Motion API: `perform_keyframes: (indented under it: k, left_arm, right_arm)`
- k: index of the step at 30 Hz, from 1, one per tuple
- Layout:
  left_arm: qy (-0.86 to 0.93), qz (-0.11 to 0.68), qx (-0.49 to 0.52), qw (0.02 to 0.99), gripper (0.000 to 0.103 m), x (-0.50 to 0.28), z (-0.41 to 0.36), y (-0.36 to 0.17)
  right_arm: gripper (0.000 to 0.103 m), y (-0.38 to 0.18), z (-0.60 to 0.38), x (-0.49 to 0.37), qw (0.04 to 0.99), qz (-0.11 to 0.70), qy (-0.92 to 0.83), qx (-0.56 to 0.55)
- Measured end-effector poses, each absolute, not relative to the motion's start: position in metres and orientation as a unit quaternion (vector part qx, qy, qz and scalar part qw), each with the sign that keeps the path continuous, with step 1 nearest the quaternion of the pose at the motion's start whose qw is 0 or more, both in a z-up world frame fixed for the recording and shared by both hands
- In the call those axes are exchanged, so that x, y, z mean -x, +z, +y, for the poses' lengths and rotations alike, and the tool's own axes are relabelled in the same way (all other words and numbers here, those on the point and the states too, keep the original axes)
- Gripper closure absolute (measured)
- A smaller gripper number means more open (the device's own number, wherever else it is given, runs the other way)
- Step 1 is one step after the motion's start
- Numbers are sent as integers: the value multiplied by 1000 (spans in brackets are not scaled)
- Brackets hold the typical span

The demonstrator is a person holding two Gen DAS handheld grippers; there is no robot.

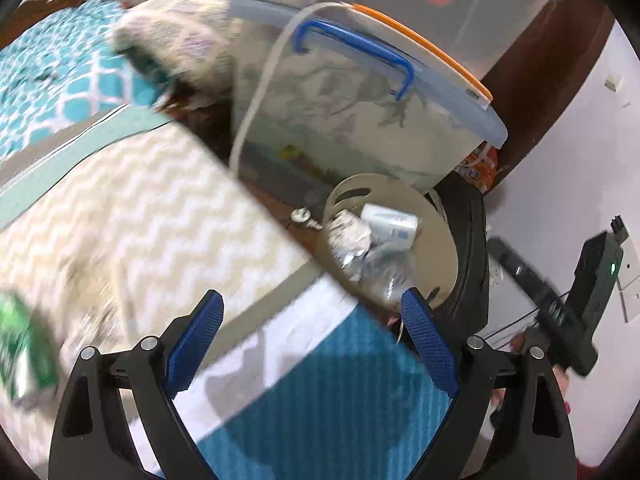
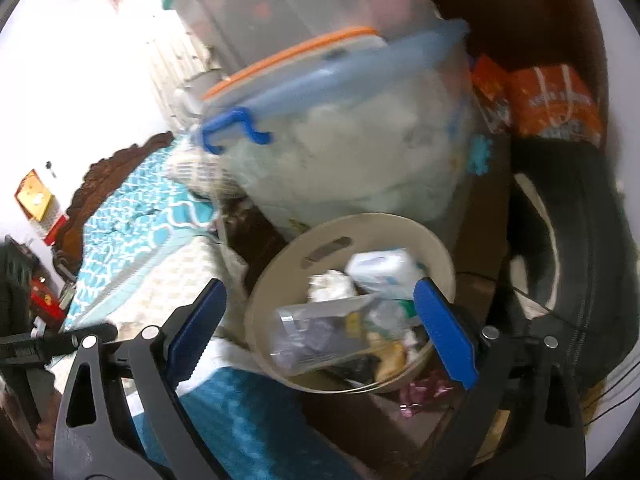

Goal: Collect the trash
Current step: 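Move both grippers back to the green can on the bed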

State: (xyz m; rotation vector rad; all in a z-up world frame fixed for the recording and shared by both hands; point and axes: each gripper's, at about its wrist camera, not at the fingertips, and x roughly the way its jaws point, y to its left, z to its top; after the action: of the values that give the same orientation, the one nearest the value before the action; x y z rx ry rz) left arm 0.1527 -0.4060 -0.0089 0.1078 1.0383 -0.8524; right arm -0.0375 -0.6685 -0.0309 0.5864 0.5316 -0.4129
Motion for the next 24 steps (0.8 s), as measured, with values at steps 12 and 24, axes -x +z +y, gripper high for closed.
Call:
perform_keyframes:
  k: [12,24]
  left_arm:
    - [-265,476,46,837,17,-169,-189,-2]
    - [-231,532,176,795,25,-249,-93,-44]
  right_arm:
    - [50,-24,-533,-42,894,321,12,-313]
    - [63,-54,-405,-148,866,396,105,-288]
